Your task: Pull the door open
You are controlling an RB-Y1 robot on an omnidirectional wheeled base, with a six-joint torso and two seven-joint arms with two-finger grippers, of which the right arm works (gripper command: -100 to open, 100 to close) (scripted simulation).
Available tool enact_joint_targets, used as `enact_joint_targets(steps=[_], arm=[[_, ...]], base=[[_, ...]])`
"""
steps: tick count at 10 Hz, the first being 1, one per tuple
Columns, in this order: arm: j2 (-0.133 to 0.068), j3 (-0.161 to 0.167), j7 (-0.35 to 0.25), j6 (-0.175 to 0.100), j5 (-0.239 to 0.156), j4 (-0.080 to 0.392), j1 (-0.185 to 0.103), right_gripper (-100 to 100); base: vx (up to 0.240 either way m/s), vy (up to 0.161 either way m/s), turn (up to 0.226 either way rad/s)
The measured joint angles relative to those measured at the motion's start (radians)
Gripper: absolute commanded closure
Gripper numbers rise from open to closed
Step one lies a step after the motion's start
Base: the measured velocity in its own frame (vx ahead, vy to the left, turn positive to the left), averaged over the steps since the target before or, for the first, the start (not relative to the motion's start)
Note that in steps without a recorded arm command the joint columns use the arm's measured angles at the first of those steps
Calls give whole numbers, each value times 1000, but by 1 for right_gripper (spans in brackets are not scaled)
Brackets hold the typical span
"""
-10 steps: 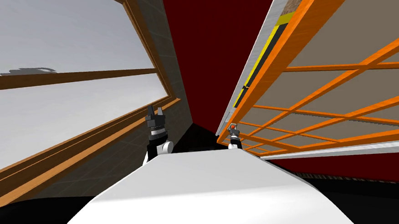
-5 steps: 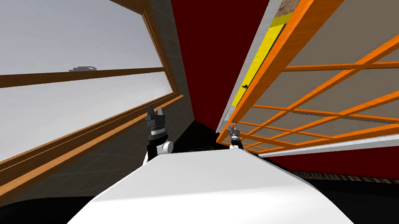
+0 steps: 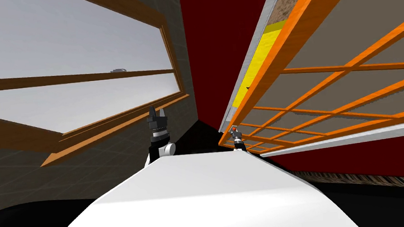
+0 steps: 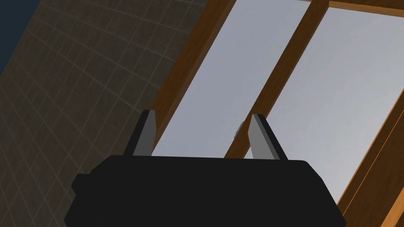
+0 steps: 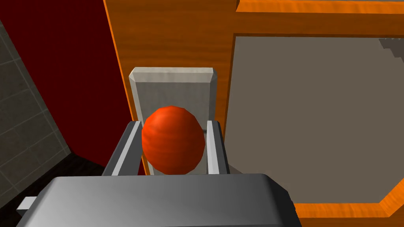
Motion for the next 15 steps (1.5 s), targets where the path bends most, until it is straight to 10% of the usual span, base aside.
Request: enact_joint_targets(steps=[8,15], arm=[[-67,88,-93,-48,54,-29,52,100],[-137,161,-177,-143,92,-30,107,100]], base=[[-215,-22,83],[-210,-45,106]])
